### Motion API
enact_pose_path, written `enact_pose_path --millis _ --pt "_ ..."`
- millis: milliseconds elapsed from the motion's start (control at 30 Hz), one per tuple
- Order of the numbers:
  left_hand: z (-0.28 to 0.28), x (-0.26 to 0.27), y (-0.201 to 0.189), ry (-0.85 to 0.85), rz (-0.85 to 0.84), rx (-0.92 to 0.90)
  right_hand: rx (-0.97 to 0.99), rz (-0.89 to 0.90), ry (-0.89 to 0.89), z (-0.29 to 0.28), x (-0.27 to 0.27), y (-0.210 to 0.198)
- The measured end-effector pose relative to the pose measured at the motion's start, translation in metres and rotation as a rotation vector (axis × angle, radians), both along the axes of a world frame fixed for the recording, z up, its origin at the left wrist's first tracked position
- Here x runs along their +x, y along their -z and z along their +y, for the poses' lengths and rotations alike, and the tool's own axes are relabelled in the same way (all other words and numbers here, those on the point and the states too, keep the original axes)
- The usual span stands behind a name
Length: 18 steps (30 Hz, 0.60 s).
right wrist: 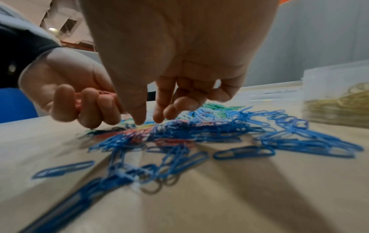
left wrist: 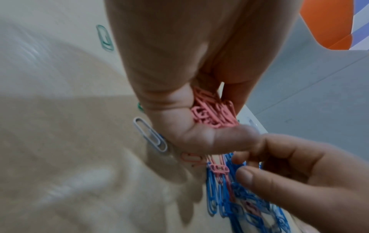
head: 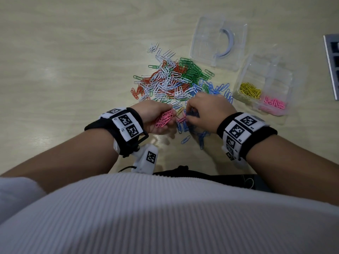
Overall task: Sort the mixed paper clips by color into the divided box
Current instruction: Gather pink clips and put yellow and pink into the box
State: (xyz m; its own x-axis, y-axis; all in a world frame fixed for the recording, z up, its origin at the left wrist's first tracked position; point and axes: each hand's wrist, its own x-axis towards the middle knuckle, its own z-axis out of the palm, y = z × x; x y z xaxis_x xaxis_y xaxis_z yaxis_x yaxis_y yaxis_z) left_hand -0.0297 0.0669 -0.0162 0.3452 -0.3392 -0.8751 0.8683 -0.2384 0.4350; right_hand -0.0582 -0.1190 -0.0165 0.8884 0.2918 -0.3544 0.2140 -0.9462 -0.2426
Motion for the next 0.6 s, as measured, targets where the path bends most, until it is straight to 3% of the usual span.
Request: enact_pose_path --millis 200,500,600 --pt "0.005 -0.001 0.0 0.009 0.002 0.01 -0.042 -0.055 -0.02 0.011 -0.003 0.011" --pt "0.013 -0.003 0.004 -0.035 -0.011 -0.057 -0.033 -0.049 0.169 0.0 0.003 0.002" --pt "0.012 -0.003 0.004 -0.009 -0.017 -0.036 0.001 -0.049 0.113 0.003 0.002 0.003"
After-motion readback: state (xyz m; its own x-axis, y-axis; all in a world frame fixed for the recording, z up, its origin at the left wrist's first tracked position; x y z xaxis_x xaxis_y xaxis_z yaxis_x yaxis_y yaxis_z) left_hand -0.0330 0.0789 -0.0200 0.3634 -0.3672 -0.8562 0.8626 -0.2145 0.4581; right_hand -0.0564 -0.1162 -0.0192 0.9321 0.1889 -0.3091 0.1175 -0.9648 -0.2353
